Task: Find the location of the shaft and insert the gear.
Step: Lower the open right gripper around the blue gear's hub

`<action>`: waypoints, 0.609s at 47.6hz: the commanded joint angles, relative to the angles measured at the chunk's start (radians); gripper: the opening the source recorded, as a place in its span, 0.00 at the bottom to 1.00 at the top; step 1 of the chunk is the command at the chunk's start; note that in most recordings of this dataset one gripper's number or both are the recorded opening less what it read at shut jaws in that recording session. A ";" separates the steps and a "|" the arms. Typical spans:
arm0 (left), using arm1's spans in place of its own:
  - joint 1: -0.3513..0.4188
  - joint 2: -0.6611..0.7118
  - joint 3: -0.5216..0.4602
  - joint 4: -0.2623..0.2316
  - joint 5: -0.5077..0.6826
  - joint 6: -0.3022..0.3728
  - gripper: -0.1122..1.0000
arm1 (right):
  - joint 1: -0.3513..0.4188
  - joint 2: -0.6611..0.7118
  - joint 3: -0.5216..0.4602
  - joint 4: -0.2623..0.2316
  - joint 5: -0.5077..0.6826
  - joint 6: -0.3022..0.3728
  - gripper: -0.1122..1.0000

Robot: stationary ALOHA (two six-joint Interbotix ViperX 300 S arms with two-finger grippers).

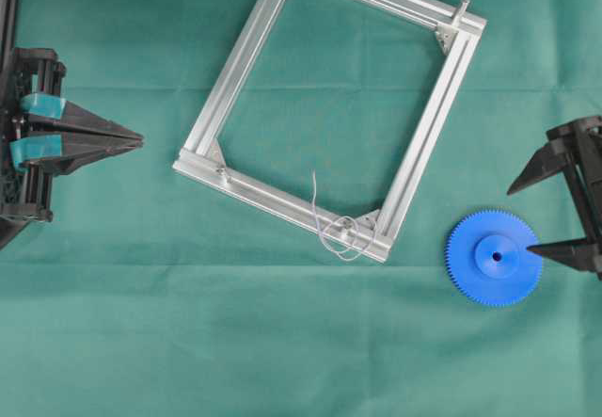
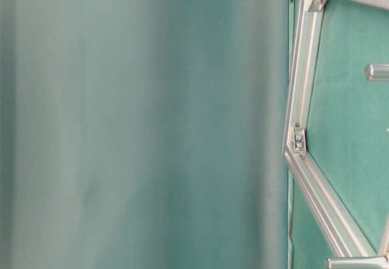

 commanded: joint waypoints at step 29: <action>0.012 0.017 -0.032 -0.002 -0.006 -0.002 0.11 | 0.052 0.282 0.000 0.064 -0.074 0.005 0.93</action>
